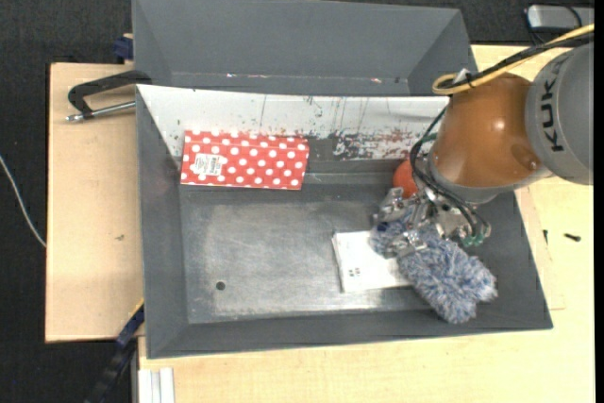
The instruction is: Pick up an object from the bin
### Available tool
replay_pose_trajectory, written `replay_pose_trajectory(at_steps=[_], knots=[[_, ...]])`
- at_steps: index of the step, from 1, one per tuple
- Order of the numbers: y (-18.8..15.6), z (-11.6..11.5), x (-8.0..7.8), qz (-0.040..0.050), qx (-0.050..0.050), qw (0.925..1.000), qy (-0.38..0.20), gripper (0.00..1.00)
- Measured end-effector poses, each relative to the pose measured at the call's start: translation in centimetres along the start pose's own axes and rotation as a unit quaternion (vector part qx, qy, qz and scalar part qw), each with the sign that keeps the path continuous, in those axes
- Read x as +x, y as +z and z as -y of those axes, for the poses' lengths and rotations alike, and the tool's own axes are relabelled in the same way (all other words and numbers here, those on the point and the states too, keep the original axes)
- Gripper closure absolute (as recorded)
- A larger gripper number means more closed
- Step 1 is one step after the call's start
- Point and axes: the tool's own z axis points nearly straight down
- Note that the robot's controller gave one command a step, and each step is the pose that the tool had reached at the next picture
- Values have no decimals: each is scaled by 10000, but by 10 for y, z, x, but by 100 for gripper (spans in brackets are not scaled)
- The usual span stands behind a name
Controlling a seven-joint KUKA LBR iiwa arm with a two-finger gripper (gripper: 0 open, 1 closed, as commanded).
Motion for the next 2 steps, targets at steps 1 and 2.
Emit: replay_pose_trajectory(at_steps=[1,2], knots=[[-9,0,-1,2,2,10000,2,100],[-21,-1,0,-23,-6,10000,2,100]])
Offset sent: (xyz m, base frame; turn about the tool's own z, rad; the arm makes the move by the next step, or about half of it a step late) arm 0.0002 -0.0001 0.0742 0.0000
